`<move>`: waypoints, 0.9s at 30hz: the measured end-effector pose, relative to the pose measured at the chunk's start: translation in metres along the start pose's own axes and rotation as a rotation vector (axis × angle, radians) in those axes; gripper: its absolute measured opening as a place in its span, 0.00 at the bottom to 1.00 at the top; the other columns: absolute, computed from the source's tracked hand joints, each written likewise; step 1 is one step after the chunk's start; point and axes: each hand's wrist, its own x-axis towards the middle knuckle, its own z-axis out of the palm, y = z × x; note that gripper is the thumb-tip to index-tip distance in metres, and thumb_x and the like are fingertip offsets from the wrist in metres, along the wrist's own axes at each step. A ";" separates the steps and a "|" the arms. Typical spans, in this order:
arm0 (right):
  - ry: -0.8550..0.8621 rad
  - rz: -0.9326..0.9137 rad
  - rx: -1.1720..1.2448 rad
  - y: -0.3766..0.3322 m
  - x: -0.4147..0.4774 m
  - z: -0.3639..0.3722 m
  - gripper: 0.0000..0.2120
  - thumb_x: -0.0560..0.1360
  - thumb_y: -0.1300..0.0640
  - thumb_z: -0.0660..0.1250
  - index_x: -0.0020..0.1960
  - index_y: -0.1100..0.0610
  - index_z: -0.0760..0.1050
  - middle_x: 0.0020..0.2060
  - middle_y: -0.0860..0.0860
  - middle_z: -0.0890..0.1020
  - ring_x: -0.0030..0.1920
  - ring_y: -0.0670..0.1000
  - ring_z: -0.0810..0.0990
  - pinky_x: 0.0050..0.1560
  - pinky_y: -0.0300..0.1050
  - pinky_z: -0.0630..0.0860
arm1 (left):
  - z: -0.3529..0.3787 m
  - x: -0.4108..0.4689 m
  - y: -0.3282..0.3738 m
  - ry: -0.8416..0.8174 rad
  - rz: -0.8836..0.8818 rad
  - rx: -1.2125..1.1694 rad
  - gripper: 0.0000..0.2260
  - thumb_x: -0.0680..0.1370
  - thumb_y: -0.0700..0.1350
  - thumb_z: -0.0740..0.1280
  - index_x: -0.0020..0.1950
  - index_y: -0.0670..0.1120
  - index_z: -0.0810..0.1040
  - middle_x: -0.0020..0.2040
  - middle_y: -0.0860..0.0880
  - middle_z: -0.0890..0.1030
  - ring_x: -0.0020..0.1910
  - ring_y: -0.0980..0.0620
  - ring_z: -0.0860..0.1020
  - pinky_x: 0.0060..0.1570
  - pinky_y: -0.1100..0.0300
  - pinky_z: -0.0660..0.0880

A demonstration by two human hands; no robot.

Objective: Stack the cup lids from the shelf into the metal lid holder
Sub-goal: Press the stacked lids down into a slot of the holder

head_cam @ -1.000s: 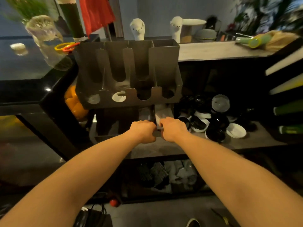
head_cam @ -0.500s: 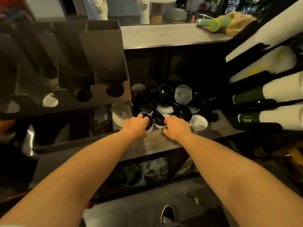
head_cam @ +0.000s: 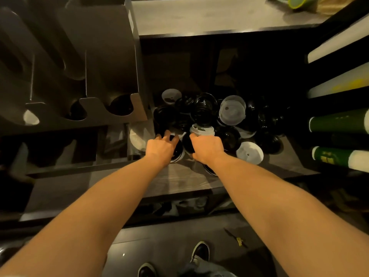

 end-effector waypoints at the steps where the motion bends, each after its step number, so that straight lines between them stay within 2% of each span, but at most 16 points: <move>1: -0.006 0.010 -0.025 -0.001 0.001 0.001 0.22 0.76 0.52 0.69 0.67 0.56 0.68 0.50 0.55 0.81 0.48 0.59 0.81 0.37 0.49 0.69 | -0.001 0.000 0.000 0.007 0.007 -0.004 0.31 0.79 0.52 0.67 0.78 0.51 0.57 0.77 0.43 0.58 0.67 0.40 0.71 0.50 0.50 0.75; 6: -0.032 0.058 -0.100 -0.003 0.008 0.002 0.18 0.75 0.56 0.71 0.63 0.55 0.73 0.50 0.54 0.82 0.49 0.58 0.82 0.38 0.48 0.71 | -0.005 -0.001 0.002 0.030 0.018 -0.059 0.32 0.74 0.54 0.71 0.73 0.46 0.62 0.70 0.43 0.67 0.63 0.40 0.73 0.46 0.49 0.74; 11: -0.018 -0.012 -0.153 -0.001 0.013 0.000 0.11 0.76 0.54 0.70 0.57 0.55 0.77 0.47 0.53 0.82 0.48 0.56 0.82 0.38 0.47 0.71 | -0.002 -0.005 -0.001 0.066 0.022 -0.081 0.39 0.71 0.60 0.73 0.75 0.47 0.61 0.71 0.45 0.70 0.69 0.41 0.67 0.52 0.48 0.75; 15: 0.034 -0.032 0.001 0.001 0.012 -0.001 0.14 0.75 0.48 0.68 0.57 0.54 0.76 0.49 0.53 0.81 0.50 0.58 0.81 0.40 0.48 0.70 | -0.003 -0.009 0.000 0.197 0.055 -0.073 0.37 0.70 0.63 0.70 0.72 0.46 0.65 0.67 0.45 0.73 0.68 0.43 0.69 0.57 0.50 0.73; 19: 0.102 0.032 0.112 0.008 0.010 -0.005 0.14 0.75 0.46 0.66 0.55 0.54 0.74 0.41 0.51 0.77 0.42 0.56 0.78 0.38 0.48 0.69 | -0.007 -0.011 -0.003 0.249 0.039 -0.179 0.38 0.69 0.64 0.68 0.73 0.47 0.63 0.66 0.44 0.73 0.62 0.42 0.74 0.55 0.49 0.74; 23: 0.168 0.213 0.347 0.011 0.011 -0.019 0.14 0.76 0.45 0.63 0.54 0.55 0.76 0.41 0.53 0.78 0.44 0.58 0.80 0.37 0.47 0.70 | -0.012 -0.014 -0.004 0.242 -0.037 -0.448 0.39 0.72 0.60 0.69 0.77 0.47 0.59 0.72 0.42 0.65 0.61 0.37 0.75 0.54 0.46 0.78; 27: 0.168 0.395 0.557 0.010 0.014 -0.032 0.13 0.75 0.45 0.65 0.50 0.55 0.77 0.41 0.53 0.78 0.43 0.58 0.79 0.40 0.47 0.74 | -0.023 -0.017 -0.008 0.255 -0.096 -0.638 0.37 0.75 0.60 0.67 0.79 0.48 0.58 0.74 0.42 0.62 0.66 0.38 0.72 0.59 0.46 0.74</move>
